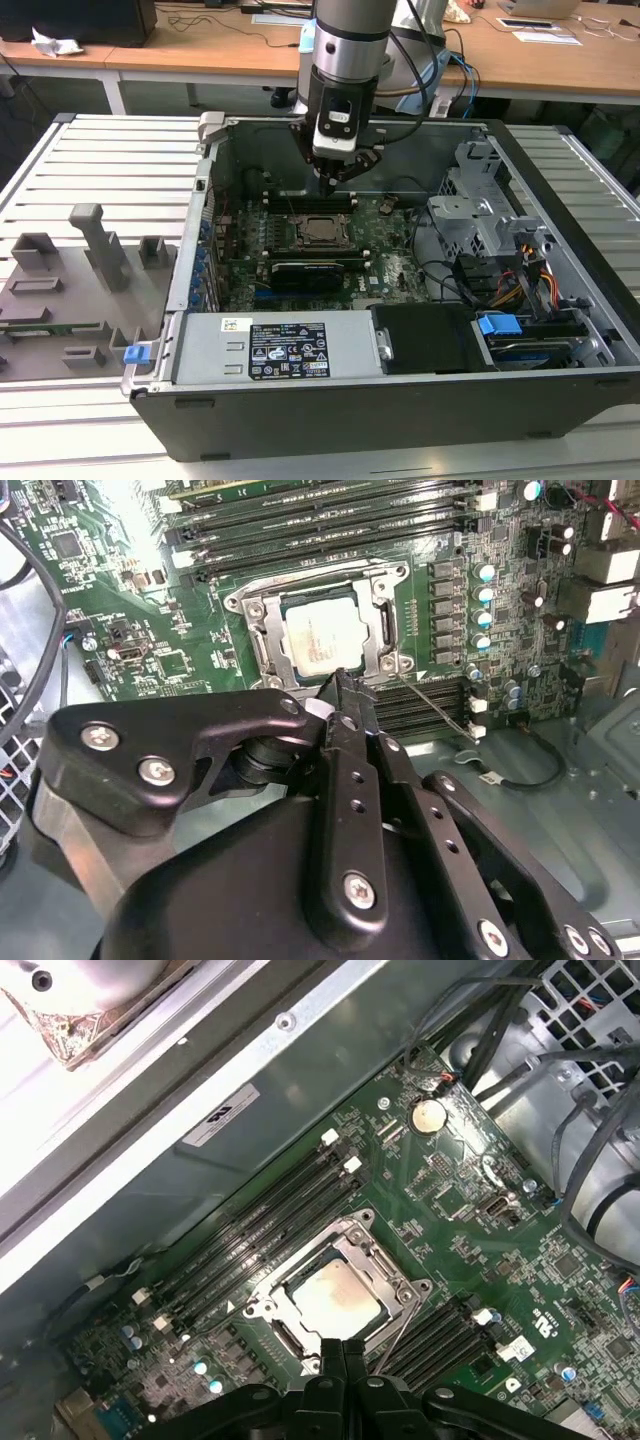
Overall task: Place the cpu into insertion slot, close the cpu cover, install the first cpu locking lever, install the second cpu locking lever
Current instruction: 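Install the first cpu locking lever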
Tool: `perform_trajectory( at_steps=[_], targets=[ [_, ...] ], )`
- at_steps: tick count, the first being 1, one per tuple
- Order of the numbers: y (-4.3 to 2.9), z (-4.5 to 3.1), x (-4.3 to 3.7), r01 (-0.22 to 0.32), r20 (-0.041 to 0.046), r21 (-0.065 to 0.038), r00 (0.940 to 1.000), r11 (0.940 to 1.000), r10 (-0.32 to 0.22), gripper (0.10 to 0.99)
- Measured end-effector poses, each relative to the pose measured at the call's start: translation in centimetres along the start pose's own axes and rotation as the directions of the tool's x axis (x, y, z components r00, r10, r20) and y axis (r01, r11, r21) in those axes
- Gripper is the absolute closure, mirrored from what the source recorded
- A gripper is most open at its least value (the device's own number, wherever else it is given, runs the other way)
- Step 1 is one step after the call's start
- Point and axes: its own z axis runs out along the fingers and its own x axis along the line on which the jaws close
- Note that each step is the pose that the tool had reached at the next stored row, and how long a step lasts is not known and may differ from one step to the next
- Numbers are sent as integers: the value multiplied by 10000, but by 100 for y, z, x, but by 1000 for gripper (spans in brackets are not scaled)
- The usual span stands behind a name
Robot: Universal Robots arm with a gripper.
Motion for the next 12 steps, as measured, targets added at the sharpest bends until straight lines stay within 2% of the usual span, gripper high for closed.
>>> perform_trajectory(
  at_steps=[6,12],
  targets=[
    [0,0,0,615,-2,31,9981,9981,-615,980],
    [0,0,0,1288,-7,67,9917,9916,-1288,980]
  ],
)
